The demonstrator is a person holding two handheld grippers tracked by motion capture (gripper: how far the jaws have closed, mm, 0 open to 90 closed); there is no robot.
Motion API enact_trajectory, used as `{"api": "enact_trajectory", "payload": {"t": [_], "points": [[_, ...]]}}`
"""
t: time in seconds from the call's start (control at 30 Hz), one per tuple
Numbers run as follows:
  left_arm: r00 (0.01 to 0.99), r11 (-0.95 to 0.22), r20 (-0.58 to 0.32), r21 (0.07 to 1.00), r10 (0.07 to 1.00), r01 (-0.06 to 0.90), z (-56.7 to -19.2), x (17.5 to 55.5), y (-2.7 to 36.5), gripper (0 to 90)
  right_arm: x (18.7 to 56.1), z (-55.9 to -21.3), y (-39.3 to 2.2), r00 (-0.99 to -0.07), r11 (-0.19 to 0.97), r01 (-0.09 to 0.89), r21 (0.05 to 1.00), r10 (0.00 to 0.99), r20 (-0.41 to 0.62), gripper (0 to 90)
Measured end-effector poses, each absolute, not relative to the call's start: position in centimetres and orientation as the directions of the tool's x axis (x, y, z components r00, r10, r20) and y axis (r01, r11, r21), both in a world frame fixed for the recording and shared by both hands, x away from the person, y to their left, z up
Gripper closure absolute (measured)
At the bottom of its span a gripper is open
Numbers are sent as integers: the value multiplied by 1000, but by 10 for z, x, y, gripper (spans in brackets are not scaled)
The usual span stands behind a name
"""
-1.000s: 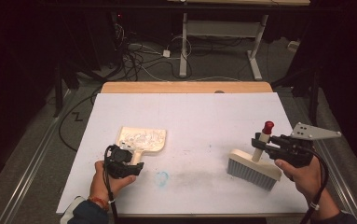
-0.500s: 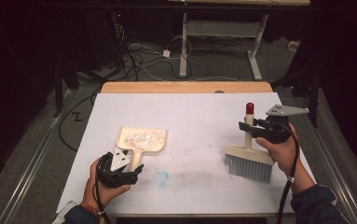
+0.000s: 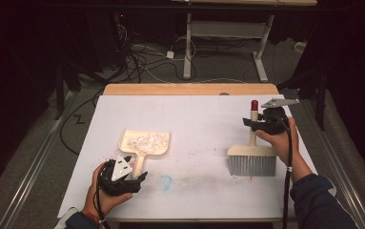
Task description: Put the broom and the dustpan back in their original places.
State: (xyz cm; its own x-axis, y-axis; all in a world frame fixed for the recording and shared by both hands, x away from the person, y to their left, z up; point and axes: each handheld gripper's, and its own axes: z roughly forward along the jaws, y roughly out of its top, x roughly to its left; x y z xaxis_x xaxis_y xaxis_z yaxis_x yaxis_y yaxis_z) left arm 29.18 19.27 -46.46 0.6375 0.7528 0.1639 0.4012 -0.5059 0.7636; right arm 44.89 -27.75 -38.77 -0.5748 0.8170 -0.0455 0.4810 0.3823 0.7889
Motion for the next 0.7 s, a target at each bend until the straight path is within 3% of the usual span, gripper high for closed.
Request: {"api": "enact_trajectory", "payload": {"t": [0.5, 0.7], "points": [[662, -537, 185, 754, 726, 379, -466, 290, 187, 223, 453, -386, -278, -504, 370, 437, 820, 855, -117, 529], [664, -542, 190, 752, 724, 375, -466, 290, 187, 222, 443, -380, -275, -520, 344, 398, 851, 848, -100, 509]]}}
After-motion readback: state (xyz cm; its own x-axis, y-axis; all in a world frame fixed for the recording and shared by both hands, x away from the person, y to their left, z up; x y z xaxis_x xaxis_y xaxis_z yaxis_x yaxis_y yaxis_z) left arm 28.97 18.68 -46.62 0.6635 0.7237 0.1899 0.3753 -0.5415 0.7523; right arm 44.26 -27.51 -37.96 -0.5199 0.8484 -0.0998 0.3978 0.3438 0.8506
